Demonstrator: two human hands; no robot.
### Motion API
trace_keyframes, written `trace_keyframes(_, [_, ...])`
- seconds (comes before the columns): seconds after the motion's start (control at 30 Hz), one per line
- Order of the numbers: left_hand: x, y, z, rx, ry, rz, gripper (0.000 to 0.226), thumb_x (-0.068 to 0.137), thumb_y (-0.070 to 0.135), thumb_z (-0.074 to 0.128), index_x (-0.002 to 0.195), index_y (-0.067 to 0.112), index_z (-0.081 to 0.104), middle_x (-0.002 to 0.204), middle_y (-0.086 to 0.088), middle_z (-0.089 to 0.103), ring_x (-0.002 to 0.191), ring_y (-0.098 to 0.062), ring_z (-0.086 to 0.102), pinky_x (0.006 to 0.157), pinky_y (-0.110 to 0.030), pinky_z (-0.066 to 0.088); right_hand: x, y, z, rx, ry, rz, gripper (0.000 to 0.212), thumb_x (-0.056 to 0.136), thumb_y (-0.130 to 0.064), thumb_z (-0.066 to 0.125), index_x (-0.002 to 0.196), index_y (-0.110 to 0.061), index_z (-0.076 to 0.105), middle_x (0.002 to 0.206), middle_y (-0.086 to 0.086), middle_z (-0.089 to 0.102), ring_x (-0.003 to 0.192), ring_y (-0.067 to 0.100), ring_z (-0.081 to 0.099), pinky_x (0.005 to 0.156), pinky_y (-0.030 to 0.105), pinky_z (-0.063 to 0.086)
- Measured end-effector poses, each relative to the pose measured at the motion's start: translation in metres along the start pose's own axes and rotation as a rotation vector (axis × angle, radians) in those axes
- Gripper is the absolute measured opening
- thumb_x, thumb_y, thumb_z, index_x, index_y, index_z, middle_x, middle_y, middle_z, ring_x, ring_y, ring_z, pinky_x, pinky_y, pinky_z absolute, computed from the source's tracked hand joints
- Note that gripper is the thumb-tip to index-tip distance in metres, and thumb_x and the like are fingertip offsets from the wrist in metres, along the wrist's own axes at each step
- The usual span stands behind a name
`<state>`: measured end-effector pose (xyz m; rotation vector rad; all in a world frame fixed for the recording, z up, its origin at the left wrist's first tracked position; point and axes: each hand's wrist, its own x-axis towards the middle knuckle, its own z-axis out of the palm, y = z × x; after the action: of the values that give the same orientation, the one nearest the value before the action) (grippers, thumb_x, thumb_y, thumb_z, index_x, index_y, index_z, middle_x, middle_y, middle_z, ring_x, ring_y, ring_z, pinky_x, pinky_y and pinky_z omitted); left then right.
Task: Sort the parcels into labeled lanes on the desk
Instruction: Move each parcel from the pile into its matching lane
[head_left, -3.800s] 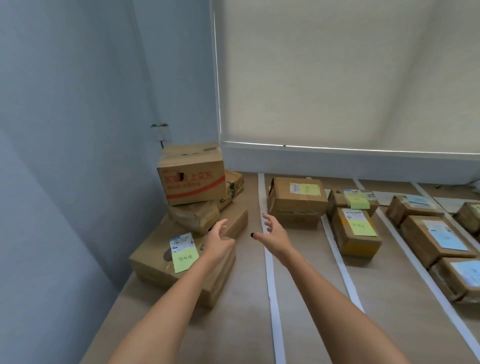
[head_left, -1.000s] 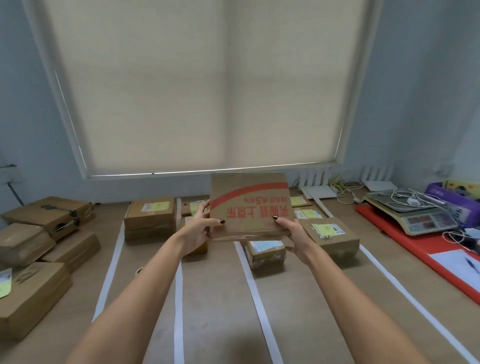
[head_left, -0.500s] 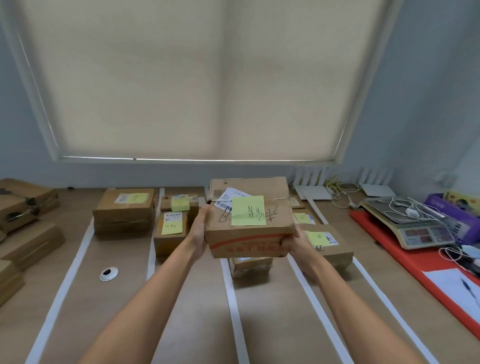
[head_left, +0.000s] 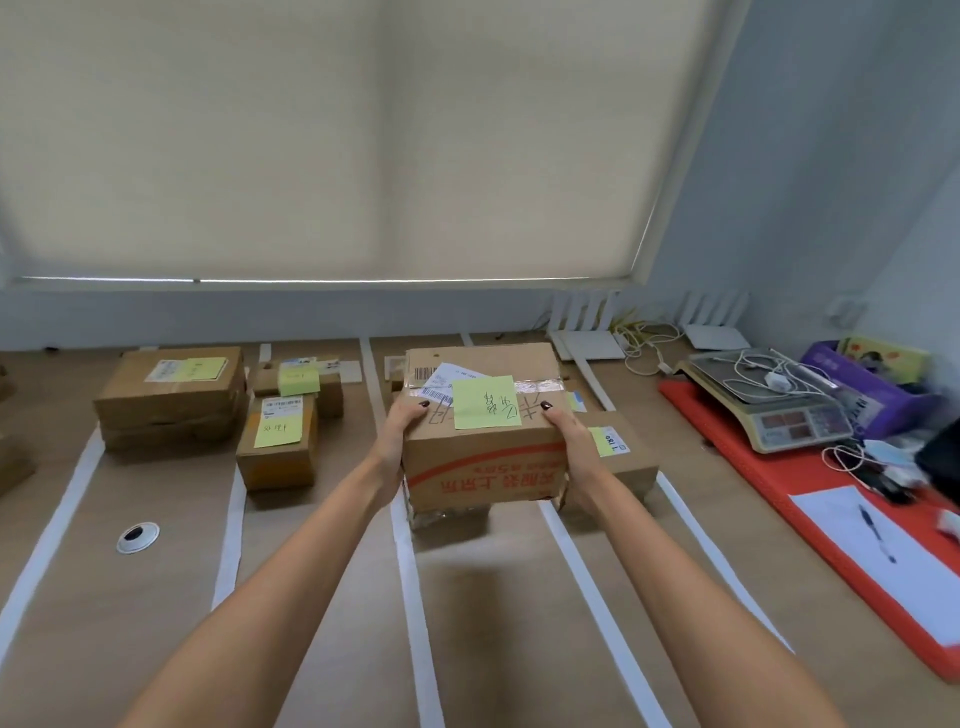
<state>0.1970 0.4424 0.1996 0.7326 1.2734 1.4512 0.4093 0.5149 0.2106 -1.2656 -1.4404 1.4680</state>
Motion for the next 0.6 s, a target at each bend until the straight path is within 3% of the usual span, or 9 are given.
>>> trace_keyframes(0.07, [0.001, 0.001, 0.024, 0.025, 0.005, -0.002, 0.039, 0.094, 0.035, 0.042, 0.131, 0.022, 0.042, 0.11, -0.012, 0.065, 0.075, -0.016, 0.064, 0.057, -0.026, 0.051, 0.001, -0.001, -0.022, -0.002, 0.071, -0.019, 0.039, 0.091, -0.042, 0.046, 0.111, -0.012, 0.06, 0.085, 0.002, 0.065, 0.067, 0.01, 0.06, 0.054, 0.021, 0.045])
trace_keyframes(0.17, [0.002, -0.004, 0.069, 0.066, 0.026, -0.029, 0.053, 0.093, 0.036, 0.048, 0.141, 0.024, 0.03, 0.104, -0.007, 0.065, 0.075, -0.016, 0.063, 0.056, -0.027, 0.051, 0.0, -0.001, -0.064, 0.048, 0.135, -0.042, 0.031, 0.091, -0.037, 0.048, 0.108, -0.014, 0.059, 0.085, 0.002, 0.063, 0.056, 0.003, 0.061, 0.042, 0.016, 0.044])
trace_keyframes(0.27, [0.004, -0.013, 0.112, 0.173, 0.056, -0.095, 0.072, 0.088, 0.045, 0.055, 0.146, 0.026, 0.016, 0.121, -0.01, 0.057, 0.088, -0.019, 0.062, 0.062, -0.032, 0.052, 0.001, 0.002, -0.123, 0.048, 0.127, -0.059, 0.033, 0.091, -0.033, 0.05, 0.113, -0.009, 0.06, 0.094, 0.008, 0.066, 0.069, 0.01, 0.063, 0.055, 0.022, 0.047])
trace_keyframes(0.33, [0.006, -0.023, 0.141, 0.262, 0.057, -0.181, 0.073, 0.086, 0.05, 0.055, 0.144, 0.021, 0.021, 0.128, -0.014, 0.052, 0.097, -0.026, 0.061, 0.058, -0.033, 0.052, 0.002, 0.012, -0.167, 0.049, 0.087, 0.0, 0.037, 0.091, -0.034, 0.051, 0.115, -0.009, 0.061, 0.102, 0.01, 0.065, 0.082, 0.016, 0.058, 0.067, 0.028, 0.044])
trace_keyframes(0.47, [0.003, -0.065, 0.198, 0.402, -0.046, -0.343, 0.054, 0.089, 0.052, 0.047, 0.123, 0.01, 0.047, 0.109, -0.011, 0.062, 0.095, -0.031, 0.063, 0.066, -0.036, 0.056, 0.002, 0.056, -0.246, 0.046, -0.017, 0.162, 0.041, 0.09, -0.034, 0.05, 0.12, -0.008, 0.06, 0.113, 0.012, 0.062, 0.098, 0.02, 0.055, 0.081, 0.034, 0.042])
trace_keyframes(0.6, [0.0, -0.12, 0.247, 0.397, 0.012, -0.432, 0.046, 0.09, 0.05, 0.047, 0.115, 0.011, 0.05, 0.098, -0.008, 0.063, 0.085, -0.025, 0.063, 0.062, -0.032, 0.054, 0.007, 0.1, -0.295, 0.002, -0.031, 0.23, 0.037, 0.089, -0.033, 0.051, 0.116, -0.01, 0.061, 0.107, 0.01, 0.063, 0.092, 0.017, 0.056, 0.076, 0.033, 0.045])
